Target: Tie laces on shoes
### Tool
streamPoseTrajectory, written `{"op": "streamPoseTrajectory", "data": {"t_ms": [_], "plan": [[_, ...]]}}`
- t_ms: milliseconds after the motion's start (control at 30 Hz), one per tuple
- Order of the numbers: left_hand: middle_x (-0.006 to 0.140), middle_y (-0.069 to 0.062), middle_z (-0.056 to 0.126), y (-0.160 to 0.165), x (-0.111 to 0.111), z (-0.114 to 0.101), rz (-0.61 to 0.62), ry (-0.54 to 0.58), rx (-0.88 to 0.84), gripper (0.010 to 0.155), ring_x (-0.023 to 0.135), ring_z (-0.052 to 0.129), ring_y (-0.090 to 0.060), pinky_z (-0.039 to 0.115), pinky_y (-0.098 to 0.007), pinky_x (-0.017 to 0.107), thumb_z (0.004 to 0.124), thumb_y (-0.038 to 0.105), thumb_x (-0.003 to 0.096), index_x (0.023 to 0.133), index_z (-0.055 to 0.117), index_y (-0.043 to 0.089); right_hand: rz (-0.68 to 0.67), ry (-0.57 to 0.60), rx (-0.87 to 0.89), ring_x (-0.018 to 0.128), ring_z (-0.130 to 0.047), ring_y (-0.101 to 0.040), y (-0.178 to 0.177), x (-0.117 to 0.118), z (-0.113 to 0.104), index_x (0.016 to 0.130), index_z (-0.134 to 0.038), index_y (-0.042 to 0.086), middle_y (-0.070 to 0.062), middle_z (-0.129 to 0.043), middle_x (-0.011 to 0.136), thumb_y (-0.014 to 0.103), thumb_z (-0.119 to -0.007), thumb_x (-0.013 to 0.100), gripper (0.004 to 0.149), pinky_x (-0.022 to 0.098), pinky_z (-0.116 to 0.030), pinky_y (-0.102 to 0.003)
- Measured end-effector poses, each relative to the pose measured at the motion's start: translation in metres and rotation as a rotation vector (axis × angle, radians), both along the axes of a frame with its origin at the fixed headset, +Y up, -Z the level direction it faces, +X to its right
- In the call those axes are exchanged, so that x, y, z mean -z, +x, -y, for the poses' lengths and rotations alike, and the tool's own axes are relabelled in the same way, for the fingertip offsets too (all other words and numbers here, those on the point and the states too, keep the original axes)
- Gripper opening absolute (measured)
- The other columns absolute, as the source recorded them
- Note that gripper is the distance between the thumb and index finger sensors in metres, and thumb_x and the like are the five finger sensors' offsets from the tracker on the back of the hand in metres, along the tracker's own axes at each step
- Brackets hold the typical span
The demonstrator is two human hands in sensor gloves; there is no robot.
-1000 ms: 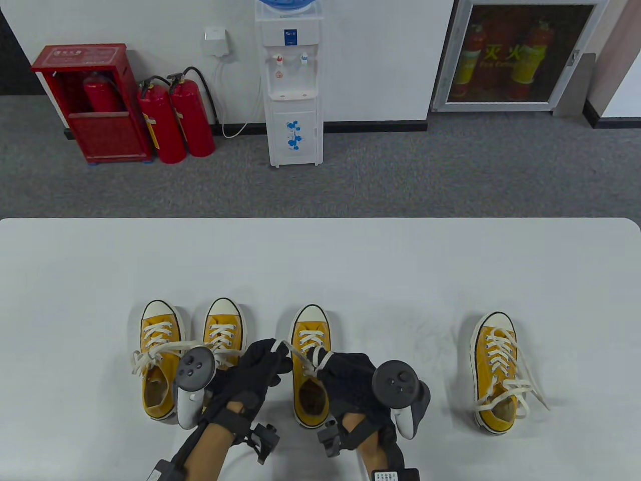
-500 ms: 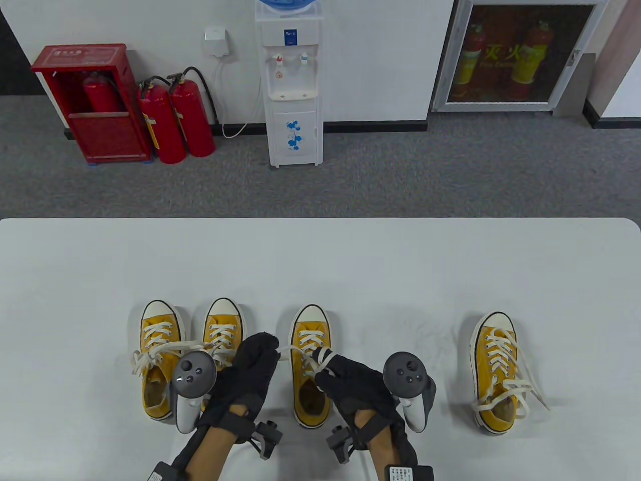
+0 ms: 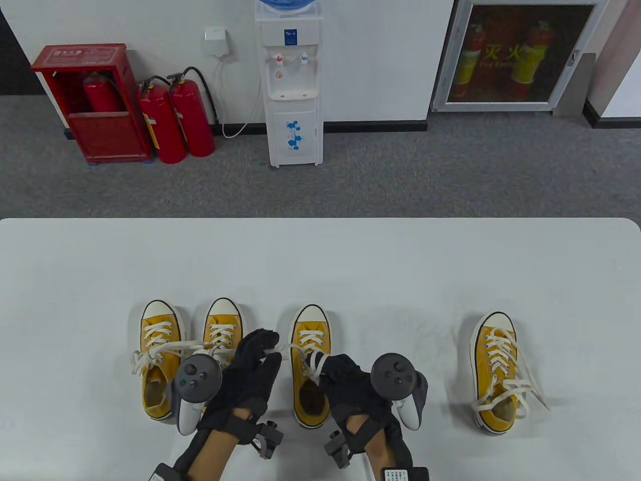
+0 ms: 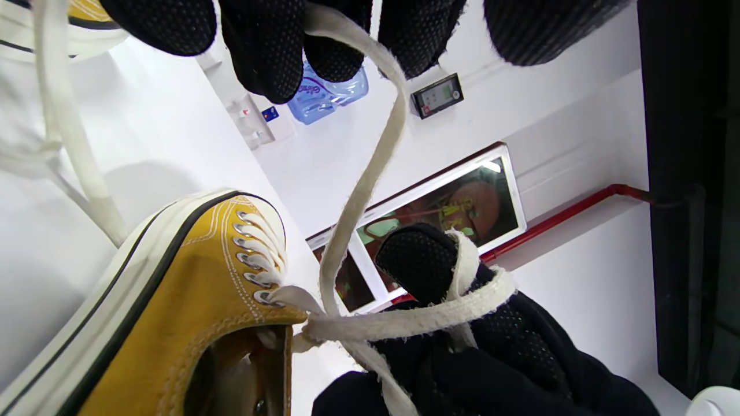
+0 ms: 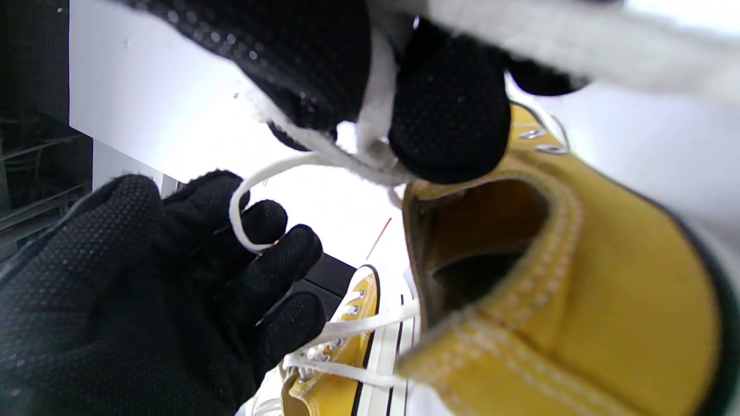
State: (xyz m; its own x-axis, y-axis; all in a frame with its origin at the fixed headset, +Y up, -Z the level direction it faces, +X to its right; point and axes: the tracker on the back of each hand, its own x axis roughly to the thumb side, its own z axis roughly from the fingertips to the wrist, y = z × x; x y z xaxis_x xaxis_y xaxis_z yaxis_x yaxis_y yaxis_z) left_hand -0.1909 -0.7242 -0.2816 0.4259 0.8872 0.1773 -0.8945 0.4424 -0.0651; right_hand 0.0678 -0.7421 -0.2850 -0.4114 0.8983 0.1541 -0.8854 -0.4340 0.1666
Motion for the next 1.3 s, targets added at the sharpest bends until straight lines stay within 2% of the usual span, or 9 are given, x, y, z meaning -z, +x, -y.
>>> {"op": "streamPoseTrajectory", "data": {"t_ms": [267,433,600,733,833,900,1067,1167,1300], "plan": [[0.116,-0.015,0.059,0.005,-0.002,-0.002,0.037,0.033,0.063,0.057,0.105,0.067,-0.047,0.052,-0.072,0.071,0.073,0.056,0.0510,0.105,0.069,0.038,-0.067,0.050,-0.060,0.056,-0.092,-0.027,-0.010,-0.004,-0.004,0.090,-0.086,0.020,-0.007,-0.077,0.090,0.012,-0.079,0.042,0.049,0.062,-0.062,-0.061],[0.115,-0.013,0.065,0.009,-0.002,0.000,0.063,0.021,0.091,0.053,0.105,0.066,-0.048,0.051,-0.073,0.071,0.076,0.058,0.0499,0.098,0.080,0.036,-0.082,0.104,-0.142,0.057,-0.092,-0.027,-0.017,-0.007,-0.007,0.088,-0.088,0.022,-0.008,-0.075,0.093,0.012,-0.079,0.042,0.048,0.062,-0.061,-0.061],[0.114,-0.015,0.066,0.015,-0.002,0.003,0.089,-0.003,0.136,0.056,0.105,0.065,-0.049,0.050,-0.074,0.071,0.078,0.059,0.0488,0.095,0.081,0.028,-0.092,0.127,-0.172,0.058,-0.091,-0.027,-0.021,-0.009,-0.009,0.088,-0.088,0.022,-0.008,-0.073,0.094,0.012,-0.079,0.042,0.048,0.063,-0.059,-0.062],[0.112,-0.015,0.068,0.017,-0.001,0.006,0.091,-0.043,0.173,0.055,0.103,0.068,-0.049,0.051,-0.074,0.070,0.080,0.054,0.0491,0.096,0.078,0.026,-0.090,0.150,-0.200,0.058,-0.091,-0.027,-0.022,-0.010,-0.009,0.087,-0.089,0.021,-0.008,-0.073,0.095,0.012,-0.080,0.042,0.047,0.063,-0.059,-0.062],[0.109,-0.014,0.074,0.017,0.000,0.009,0.086,-0.053,0.185,0.052,0.100,0.074,-0.048,0.055,-0.073,0.069,0.082,0.052,0.0485,0.093,0.081,0.025,-0.092,0.151,-0.220,0.058,-0.090,-0.027,-0.023,-0.010,-0.009,0.086,-0.091,0.020,-0.008,-0.072,0.096,0.012,-0.080,0.042,0.046,0.063,-0.058,-0.063],[0.099,-0.012,0.086,0.019,0.000,0.009,0.083,-0.049,0.198,0.050,0.090,0.088,-0.044,0.062,-0.070,0.066,0.083,0.049,0.0482,0.091,0.083,0.023,-0.092,0.155,-0.240,0.058,-0.090,-0.027,-0.023,-0.010,-0.008,0.084,-0.092,0.018,-0.008,-0.072,0.096,0.012,-0.080,0.042,0.044,0.063,-0.059,-0.062],[0.086,-0.008,0.096,0.021,-0.002,0.004,0.038,0.003,0.264,0.040,0.070,0.099,-0.038,0.072,-0.064,0.060,0.085,0.042,0.0471,0.082,0.089,0.022,-0.087,0.148,-0.234,0.058,-0.091,-0.027,-0.021,-0.010,-0.009,0.080,-0.095,0.016,-0.008,-0.071,0.097,0.012,-0.080,0.042,0.041,0.063,-0.058,-0.062],[0.083,-0.007,0.097,0.022,-0.002,0.003,0.040,0.007,0.286,0.040,0.068,0.100,-0.037,0.072,-0.064,0.060,0.086,0.041,0.0468,0.080,0.090,0.021,-0.094,0.139,-0.238,0.058,-0.091,-0.027,-0.021,-0.009,-0.009,0.079,-0.096,0.017,-0.008,-0.071,0.098,0.012,-0.080,0.042,0.041,0.063,-0.058,-0.063],[0.083,-0.008,0.096,0.020,-0.002,0.001,0.024,0.020,0.342,0.040,0.068,0.099,-0.037,0.071,-0.064,0.060,0.083,0.041,0.0476,0.081,0.089,0.020,-0.109,0.111,-0.235,0.058,-0.090,-0.026,-0.019,-0.009,-0.010,0.083,-0.093,0.018,-0.009,-0.068,0.099,0.014,-0.080,0.042,0.043,0.064,-0.058,-0.062]]}}
